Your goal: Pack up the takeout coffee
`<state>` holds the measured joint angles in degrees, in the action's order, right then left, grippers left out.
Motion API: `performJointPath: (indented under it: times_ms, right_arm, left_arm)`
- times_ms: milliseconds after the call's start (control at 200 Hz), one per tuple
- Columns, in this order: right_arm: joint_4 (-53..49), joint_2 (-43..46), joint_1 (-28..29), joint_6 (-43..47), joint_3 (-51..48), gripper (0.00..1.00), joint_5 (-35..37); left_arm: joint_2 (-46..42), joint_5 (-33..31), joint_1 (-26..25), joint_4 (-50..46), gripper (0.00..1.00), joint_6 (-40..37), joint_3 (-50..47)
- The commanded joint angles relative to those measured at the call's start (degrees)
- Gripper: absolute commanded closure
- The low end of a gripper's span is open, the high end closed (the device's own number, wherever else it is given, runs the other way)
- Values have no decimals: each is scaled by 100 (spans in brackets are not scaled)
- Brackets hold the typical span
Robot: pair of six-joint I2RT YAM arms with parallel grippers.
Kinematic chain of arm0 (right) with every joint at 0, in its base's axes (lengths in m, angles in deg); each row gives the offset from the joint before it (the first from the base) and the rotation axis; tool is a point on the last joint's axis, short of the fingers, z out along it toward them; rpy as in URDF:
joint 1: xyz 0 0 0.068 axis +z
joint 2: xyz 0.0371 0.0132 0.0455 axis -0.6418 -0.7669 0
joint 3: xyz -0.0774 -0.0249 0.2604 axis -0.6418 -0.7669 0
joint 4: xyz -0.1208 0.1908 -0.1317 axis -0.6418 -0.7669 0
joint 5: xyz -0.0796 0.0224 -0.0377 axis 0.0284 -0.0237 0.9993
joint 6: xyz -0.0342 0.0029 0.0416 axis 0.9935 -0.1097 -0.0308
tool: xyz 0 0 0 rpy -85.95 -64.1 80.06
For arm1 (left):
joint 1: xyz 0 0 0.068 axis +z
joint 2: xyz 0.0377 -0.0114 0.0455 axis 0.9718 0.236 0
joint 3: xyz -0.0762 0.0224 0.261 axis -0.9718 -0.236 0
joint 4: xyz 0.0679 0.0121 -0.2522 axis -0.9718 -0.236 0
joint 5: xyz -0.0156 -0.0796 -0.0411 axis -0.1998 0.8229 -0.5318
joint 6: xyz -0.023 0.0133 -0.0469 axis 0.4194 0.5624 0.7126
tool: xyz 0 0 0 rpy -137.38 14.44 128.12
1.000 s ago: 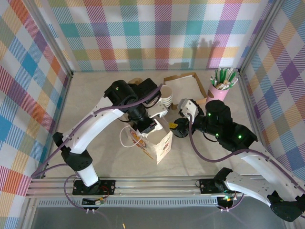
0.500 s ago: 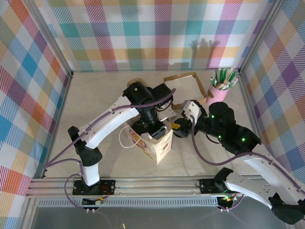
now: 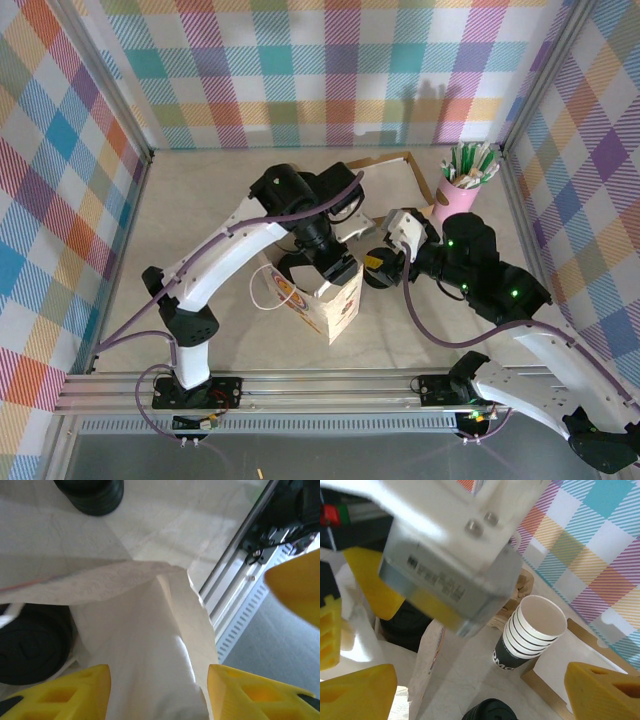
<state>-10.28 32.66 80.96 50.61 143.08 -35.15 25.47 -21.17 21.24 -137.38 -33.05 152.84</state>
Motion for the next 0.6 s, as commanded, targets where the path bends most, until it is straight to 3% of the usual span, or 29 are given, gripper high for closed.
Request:
performJointPath:
  times_ms: [0,170,300,370,490,540,595]
  right_arm:
    - [-74,42,-43,72,137,14,-125]
    - [-101,12,-52,44,134,15,-222]
    - [-88,-21,-65,46,177,16,-249]
    - [-93,-31,-70,43,197,16,-274]
    - [-132,-54,-76,13,214,18,-325]
    - [-142,-56,-78,-13,214,18,-353]
    - [-160,-47,-78,-43,214,19,-364]
  left_arm:
    - [-22,-249,-35,-1006,45,160,103]
    - [-209,-353,-12,-1011,37,264,202]
    - [-298,-341,22,-1012,38,310,160]
    - [-334,-221,35,-1015,52,300,79]
    - [-276,-46,44,-1000,92,248,-129]
    - [-225,19,44,-944,100,249,-220]
    - [-178,91,44,-820,100,287,-326]
